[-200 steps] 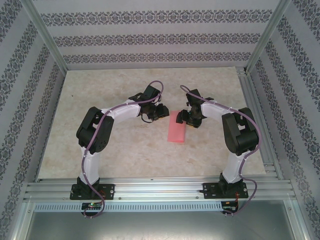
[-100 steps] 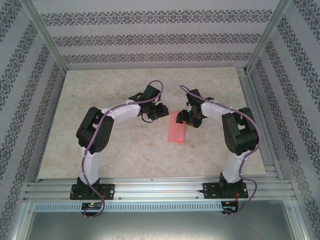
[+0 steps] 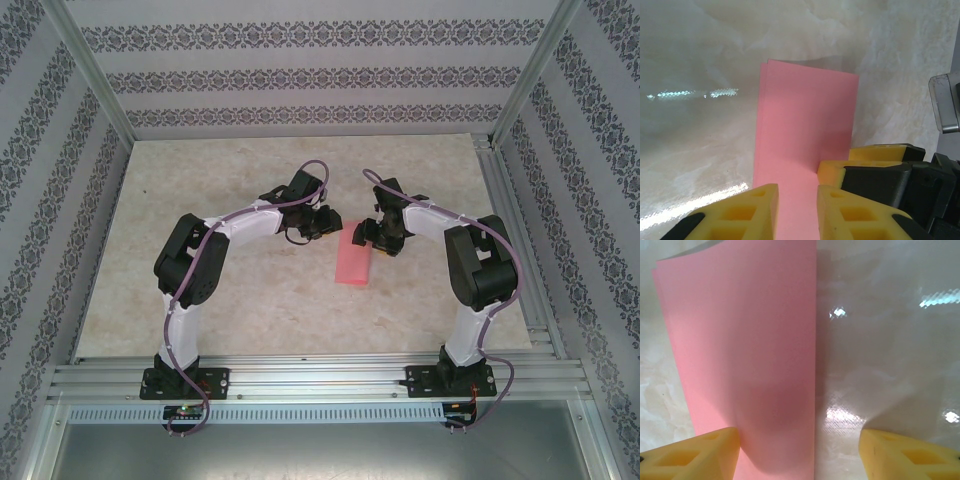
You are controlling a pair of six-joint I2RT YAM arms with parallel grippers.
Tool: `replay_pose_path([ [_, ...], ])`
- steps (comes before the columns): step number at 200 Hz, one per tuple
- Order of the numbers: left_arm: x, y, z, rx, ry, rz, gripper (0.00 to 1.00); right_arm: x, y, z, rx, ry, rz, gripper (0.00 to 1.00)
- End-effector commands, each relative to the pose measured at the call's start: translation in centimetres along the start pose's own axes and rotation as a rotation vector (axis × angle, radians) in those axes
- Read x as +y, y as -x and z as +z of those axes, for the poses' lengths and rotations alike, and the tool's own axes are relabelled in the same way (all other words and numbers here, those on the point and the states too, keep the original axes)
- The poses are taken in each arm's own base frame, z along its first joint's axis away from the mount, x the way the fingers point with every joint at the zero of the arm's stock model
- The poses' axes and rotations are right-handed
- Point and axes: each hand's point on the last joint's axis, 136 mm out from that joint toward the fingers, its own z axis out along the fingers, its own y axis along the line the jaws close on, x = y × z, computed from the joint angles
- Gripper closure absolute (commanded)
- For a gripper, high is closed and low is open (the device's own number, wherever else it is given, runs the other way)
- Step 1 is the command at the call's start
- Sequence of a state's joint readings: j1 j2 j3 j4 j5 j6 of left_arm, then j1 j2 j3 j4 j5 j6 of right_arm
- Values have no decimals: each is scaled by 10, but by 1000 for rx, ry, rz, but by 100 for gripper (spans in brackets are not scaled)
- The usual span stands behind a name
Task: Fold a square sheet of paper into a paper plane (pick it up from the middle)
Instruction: Fold the square sheet of paper in half at the center of the table.
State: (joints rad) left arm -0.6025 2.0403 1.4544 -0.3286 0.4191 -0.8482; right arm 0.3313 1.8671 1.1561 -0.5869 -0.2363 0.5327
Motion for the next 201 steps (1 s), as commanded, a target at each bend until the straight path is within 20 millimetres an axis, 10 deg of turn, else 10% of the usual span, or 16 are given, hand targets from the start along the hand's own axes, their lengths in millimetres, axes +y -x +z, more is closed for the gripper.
replay_pose_path([
  [1, -16, 4, 3, -6, -45, 16, 72, -5, 2, 17, -11, 0, 7, 34],
  [201, -19, -6, 35, 55, -82, -28, 77, -16, -12, 33, 38, -66, -18, 33],
])
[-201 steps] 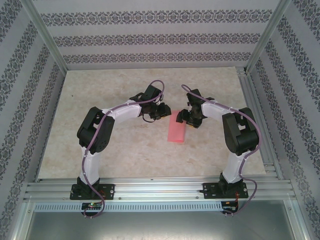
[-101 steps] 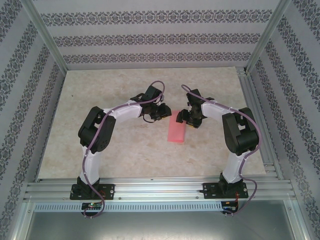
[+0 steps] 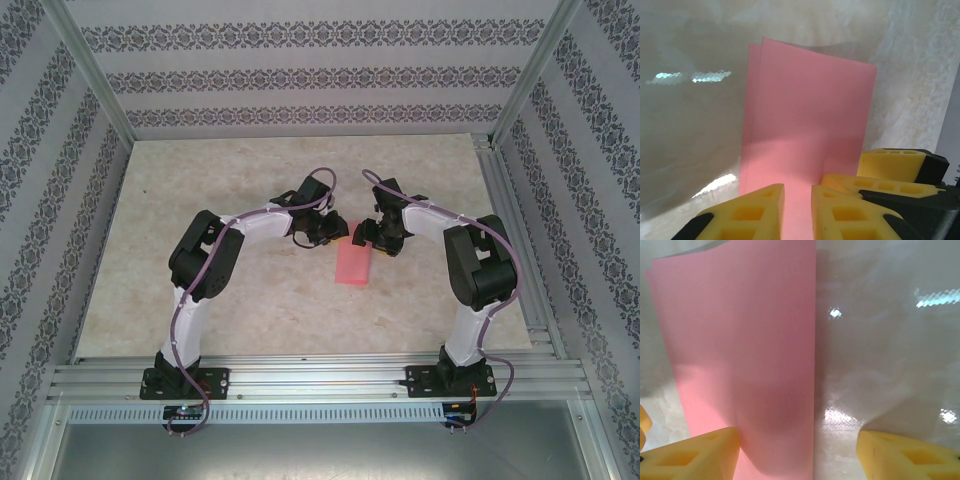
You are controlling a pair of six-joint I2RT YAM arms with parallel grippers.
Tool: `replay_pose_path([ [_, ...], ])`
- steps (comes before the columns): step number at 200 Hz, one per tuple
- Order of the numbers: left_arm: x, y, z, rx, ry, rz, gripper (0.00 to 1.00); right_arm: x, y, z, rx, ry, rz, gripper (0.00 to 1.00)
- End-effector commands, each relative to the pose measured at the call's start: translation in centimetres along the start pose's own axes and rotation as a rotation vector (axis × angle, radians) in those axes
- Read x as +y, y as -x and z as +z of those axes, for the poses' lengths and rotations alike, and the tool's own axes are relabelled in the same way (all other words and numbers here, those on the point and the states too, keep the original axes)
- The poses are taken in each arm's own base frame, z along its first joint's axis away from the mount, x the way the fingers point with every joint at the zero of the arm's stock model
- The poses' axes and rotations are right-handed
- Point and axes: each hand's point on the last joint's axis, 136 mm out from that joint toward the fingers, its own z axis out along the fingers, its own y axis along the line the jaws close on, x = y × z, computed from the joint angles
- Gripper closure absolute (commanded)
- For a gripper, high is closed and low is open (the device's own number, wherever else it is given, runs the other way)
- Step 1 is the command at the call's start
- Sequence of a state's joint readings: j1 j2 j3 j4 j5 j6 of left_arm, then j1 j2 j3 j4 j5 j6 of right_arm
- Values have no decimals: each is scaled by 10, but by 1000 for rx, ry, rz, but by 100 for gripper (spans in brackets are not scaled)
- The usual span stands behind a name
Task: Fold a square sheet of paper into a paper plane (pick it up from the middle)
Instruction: Fold the square sheet of paper in half at the center of the table, then hold the square sheet of paper at the center of the table.
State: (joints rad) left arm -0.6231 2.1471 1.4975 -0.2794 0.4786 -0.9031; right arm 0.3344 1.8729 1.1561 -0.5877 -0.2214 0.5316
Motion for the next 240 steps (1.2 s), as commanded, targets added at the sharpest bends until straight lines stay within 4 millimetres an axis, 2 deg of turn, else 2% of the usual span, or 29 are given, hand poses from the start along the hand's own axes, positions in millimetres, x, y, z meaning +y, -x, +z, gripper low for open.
replay_pose_path([
  [1, -20, 3, 2, -10, -49, 19, 77, -14, -12, 32, 40, -52, -15, 33],
  [55, -13, -1, 11, 11, -40, -6, 80, -17, -11, 32, 36, -66, -6, 34],
  [88, -3, -3, 17, 19, -10, -30, 85, -17, -11, 33, 37, -67, -4, 34],
  [175, 19, -12, 33, 52, 29, -53, 87, -15, -11, 32, 38, -68, -5, 33],
  [208, 28, -15, 32, 56, 67, -48, 87, -8, -4, 21, 17, -46, -12, 33],
  [240, 30, -15, 31, 52, 78, -40, 87, 4, 8, -7, -47, 5, -15, 32],
])
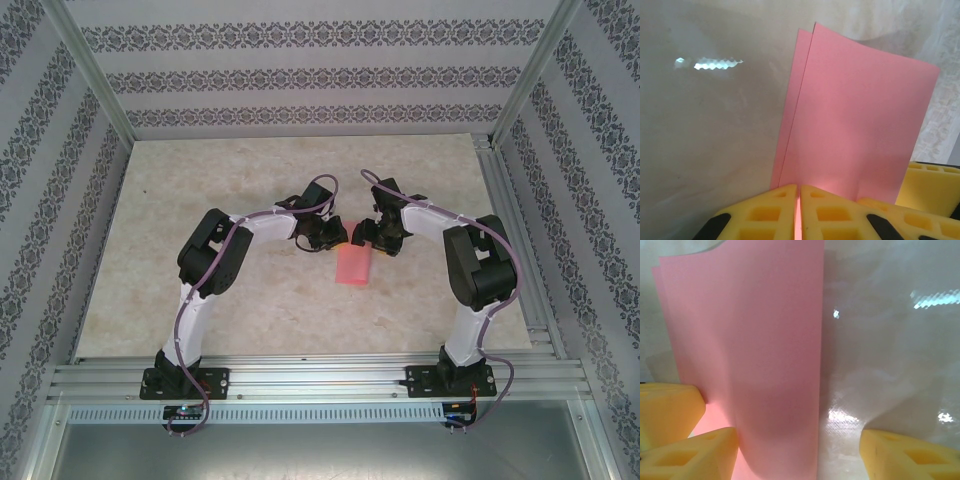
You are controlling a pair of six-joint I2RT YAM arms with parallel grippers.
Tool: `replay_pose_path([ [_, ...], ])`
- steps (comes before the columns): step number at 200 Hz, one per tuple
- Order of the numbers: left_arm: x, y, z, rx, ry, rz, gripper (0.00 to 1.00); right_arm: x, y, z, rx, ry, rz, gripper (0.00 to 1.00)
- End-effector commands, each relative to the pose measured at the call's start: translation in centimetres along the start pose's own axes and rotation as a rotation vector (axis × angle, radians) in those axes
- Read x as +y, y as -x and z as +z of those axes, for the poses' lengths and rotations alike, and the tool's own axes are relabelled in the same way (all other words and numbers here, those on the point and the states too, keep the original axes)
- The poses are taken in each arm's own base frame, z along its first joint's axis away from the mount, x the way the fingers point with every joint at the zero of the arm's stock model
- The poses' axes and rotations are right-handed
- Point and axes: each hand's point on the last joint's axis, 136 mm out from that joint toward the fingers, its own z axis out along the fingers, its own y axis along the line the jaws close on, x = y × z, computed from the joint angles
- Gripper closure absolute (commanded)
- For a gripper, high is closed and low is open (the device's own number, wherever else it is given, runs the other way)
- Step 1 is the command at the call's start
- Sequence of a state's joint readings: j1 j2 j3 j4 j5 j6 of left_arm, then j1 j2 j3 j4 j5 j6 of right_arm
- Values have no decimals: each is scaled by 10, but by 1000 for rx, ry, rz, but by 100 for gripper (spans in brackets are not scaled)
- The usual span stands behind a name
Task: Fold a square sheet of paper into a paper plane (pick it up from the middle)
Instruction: Hold the square sheet of paper at the center of the table.
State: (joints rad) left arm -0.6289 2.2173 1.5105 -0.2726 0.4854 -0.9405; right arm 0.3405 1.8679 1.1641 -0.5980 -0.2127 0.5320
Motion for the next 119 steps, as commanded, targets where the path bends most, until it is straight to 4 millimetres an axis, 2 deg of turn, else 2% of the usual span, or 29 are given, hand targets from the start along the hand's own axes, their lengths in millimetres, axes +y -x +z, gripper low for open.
replay_pose_path([
  [1, 12, -8, 9, 14, 49, 17, 87, 2, 8, -6, -45, 12, -9, 32],
  [22, 12, -7, 8, 11, 57, 22, 87, 5, 16, -27, -96, 52, -2, 32],
  [39, 13, -8, 9, 11, 59, 21, 87, 9, 17, -35, -110, 101, 6, 35],
  [53, 13, -7, 9, 11, 58, 21, 87, 15, 15, -34, -102, 151, 6, 39],
  [65, 12, -7, 8, 11, 58, 23, 87, 24, 12, -33, -87, 213, 0, 50],
  [76, 12, -8, 8, 14, 58, 24, 87, 29, 10, -30, -77, 251, 10, 52],
  [95, 11, -7, 9, 15, 55, 25, 87, 35, 6, -27, -63, 303, 16, 62],
  [119, 10, -7, 8, 17, 57, 31, 87, 34, 5, -29, -71, 310, 14, 64],
])
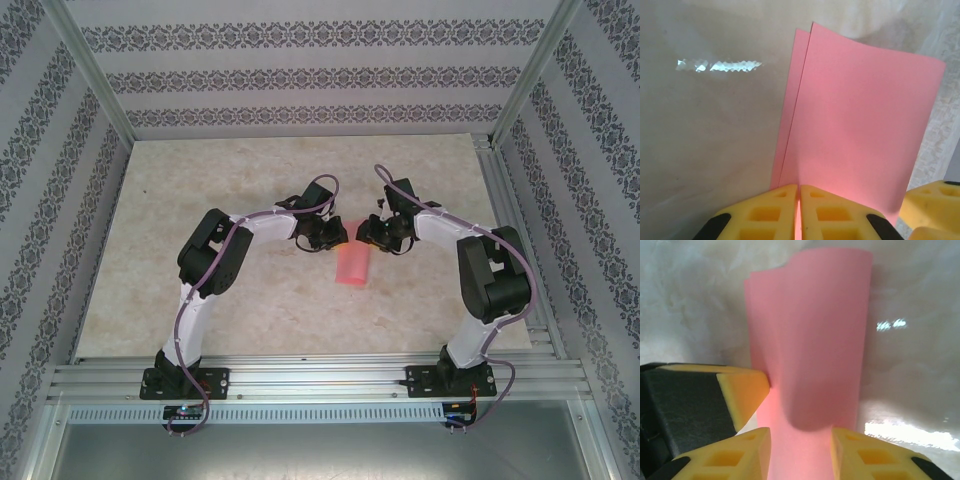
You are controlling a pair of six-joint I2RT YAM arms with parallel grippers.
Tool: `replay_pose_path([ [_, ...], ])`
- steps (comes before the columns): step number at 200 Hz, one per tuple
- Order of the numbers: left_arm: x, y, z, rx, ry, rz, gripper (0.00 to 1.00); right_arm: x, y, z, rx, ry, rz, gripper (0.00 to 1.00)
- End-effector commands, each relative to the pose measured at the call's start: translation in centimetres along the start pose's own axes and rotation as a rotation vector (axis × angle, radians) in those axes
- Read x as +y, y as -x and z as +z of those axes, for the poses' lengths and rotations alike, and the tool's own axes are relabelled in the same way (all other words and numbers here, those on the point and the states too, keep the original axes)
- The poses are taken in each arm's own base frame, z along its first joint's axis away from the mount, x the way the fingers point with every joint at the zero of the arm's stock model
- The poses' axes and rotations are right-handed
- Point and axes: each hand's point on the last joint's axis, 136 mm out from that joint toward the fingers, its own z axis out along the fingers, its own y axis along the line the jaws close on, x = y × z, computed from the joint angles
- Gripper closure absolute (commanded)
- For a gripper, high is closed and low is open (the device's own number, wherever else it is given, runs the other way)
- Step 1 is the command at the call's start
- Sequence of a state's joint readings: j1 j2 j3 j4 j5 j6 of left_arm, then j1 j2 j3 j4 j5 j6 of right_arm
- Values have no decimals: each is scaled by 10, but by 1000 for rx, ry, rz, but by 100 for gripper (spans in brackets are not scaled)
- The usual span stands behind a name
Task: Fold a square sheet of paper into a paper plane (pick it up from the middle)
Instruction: Hold the square sheet of paper at the center of the table.
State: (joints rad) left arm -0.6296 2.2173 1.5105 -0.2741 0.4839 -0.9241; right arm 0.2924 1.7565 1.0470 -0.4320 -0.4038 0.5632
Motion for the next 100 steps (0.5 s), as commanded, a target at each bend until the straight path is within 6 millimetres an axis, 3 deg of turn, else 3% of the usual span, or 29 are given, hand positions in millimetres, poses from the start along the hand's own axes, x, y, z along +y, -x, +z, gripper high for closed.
replay_pose_path([
  [1, 10, -7, 8, 18, 54, 15, 87, 13, 3, -4, -18, 73, -11, 64],
  [42, 10, -7, 8, 20, 54, 17, 87, 8, 6, -22, -50, 8, -30, 57],
  [60, 10, -7, 9, 19, 55, 13, 87, 16, 6, -29, -57, 35, -44, 54],
  [100, 8, -7, 9, 23, 52, 19, 87, 31, -1, -26, -26, 133, -37, 59],
])
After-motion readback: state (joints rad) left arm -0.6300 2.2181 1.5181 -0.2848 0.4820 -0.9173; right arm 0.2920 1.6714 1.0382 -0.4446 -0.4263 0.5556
